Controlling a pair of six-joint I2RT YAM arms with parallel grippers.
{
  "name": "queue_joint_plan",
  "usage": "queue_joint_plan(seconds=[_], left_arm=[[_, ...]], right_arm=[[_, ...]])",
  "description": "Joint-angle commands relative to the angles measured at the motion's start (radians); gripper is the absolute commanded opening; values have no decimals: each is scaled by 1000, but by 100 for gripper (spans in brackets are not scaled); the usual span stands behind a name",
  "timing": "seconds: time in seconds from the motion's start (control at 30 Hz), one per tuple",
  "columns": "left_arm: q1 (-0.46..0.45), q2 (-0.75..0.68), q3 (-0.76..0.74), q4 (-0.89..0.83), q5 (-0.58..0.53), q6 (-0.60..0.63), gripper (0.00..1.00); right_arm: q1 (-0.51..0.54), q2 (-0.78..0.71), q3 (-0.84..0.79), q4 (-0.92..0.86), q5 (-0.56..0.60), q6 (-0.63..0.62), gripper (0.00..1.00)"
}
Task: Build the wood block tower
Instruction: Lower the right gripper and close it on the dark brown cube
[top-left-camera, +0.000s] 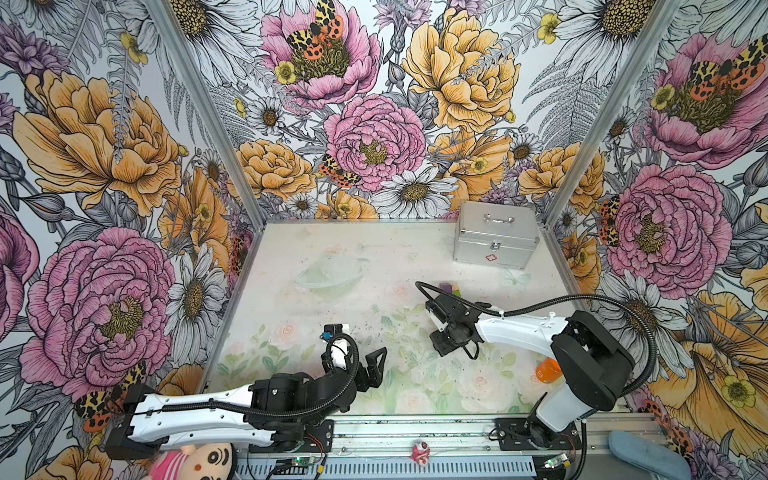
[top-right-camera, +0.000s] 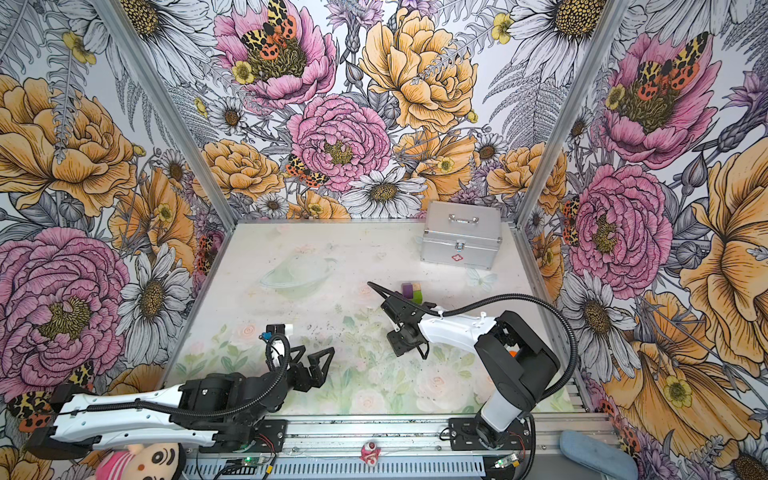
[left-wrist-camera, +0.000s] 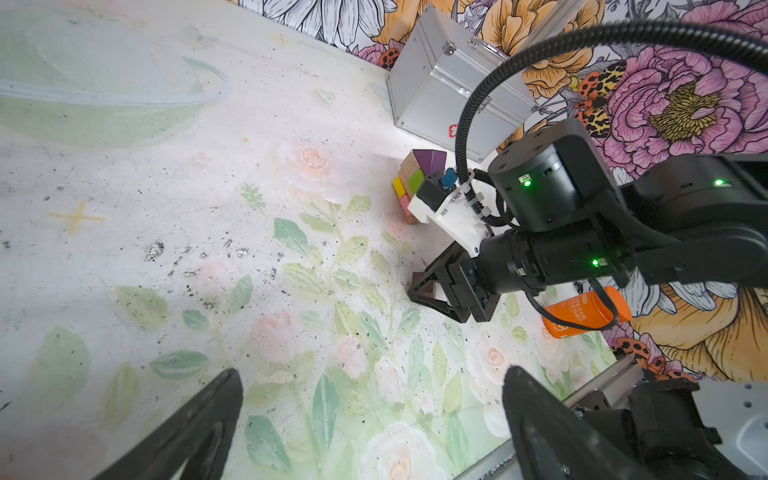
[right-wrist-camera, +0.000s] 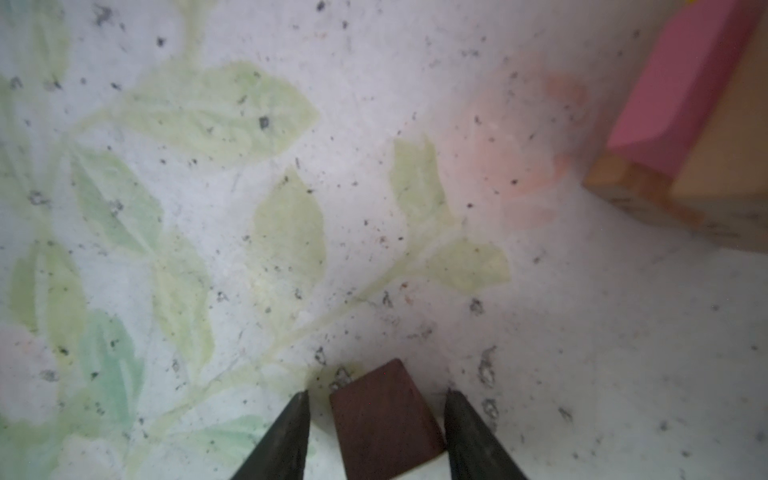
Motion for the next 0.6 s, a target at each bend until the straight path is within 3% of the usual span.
queue_joint_plan(seconds=[0.0,0.2,0.57], left_arm=[[10,-22,-15,-19,11,23,99],[9,-38,-15,-28,9,31,99],[10,-70,-26,-33,18,31,99]], right_arm=[[29,6,24,-22,-7,28,52],[89,-12,34,-42,0,75,53],[96,44,68,-66,66,126,51]])
